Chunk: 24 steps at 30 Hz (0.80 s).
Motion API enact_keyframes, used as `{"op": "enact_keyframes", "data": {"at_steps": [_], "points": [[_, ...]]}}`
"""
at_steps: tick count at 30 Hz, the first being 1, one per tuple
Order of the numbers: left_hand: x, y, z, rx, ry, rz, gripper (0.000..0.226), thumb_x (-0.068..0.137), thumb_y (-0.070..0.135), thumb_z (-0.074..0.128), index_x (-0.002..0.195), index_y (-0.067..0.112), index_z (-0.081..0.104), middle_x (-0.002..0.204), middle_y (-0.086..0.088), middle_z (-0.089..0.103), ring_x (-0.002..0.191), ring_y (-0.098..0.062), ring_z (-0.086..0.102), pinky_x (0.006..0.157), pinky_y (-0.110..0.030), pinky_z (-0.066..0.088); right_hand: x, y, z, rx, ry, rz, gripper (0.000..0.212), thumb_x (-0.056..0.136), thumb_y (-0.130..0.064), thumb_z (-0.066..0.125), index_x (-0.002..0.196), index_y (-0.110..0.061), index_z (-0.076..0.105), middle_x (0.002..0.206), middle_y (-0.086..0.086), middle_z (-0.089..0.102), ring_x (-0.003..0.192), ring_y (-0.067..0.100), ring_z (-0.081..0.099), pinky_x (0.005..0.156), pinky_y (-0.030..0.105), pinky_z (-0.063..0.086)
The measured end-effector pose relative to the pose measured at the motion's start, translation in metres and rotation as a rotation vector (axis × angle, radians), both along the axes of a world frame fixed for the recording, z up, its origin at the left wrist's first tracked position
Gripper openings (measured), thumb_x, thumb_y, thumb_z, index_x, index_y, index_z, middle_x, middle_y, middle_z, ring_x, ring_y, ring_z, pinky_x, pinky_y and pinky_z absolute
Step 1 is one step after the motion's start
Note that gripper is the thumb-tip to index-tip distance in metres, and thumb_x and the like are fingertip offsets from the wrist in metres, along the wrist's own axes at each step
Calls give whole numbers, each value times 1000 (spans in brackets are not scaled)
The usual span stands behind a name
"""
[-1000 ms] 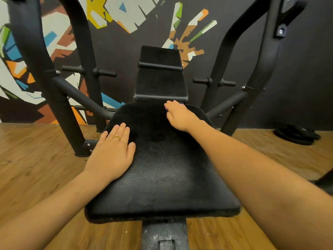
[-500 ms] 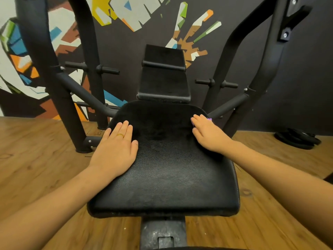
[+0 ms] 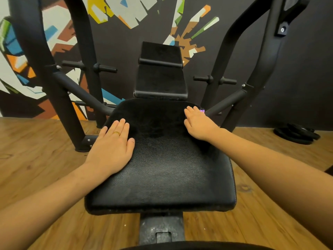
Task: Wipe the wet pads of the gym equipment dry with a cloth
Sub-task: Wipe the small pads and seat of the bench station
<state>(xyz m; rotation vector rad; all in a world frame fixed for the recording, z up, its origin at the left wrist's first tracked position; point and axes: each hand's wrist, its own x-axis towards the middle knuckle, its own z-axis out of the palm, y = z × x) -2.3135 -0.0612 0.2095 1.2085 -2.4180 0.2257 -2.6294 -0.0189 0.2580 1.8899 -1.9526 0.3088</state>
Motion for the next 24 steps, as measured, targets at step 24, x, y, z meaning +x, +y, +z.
{"op": "enact_keyframes", "data": {"at_steps": [24], "points": [[-1, 2, 0, 25, -19, 20, 63, 107, 44, 22, 162, 13, 16, 169, -5, 12, 156, -20, 9, 125, -41, 7, 13, 74, -22, -92, -75, -41, 37, 94, -24, 33, 113, -2, 56, 111, 14, 55, 101, 28, 47, 91, 47, 44]]}}
